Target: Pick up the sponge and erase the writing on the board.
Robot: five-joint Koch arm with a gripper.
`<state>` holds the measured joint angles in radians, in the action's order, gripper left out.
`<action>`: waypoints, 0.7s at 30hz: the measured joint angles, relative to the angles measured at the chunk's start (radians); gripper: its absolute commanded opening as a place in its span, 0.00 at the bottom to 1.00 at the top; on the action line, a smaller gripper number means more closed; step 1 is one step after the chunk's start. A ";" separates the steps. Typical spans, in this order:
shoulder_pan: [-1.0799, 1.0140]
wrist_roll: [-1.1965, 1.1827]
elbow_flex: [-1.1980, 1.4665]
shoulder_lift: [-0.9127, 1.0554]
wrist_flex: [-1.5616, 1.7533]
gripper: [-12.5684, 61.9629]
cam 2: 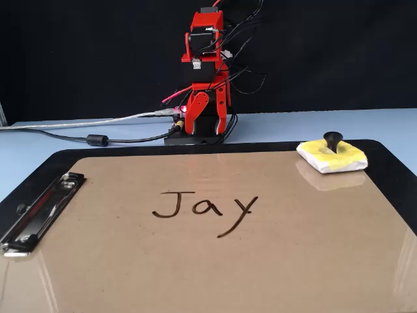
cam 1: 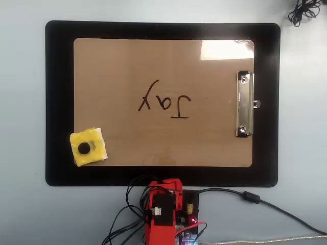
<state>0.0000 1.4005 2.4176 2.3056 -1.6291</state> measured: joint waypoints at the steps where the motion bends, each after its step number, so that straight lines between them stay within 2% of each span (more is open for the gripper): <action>1: 0.000 -0.002 0.000 0.000 0.000 0.64; 14: 0.000 -0.002 -0.006 0.000 0.000 0.62; 18: 0.006 -0.005 -0.184 0.000 -0.032 0.62; 21: 0.100 -0.005 -0.379 -0.002 0.023 0.62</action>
<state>0.0997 1.3959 2.0387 2.3040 -1.6061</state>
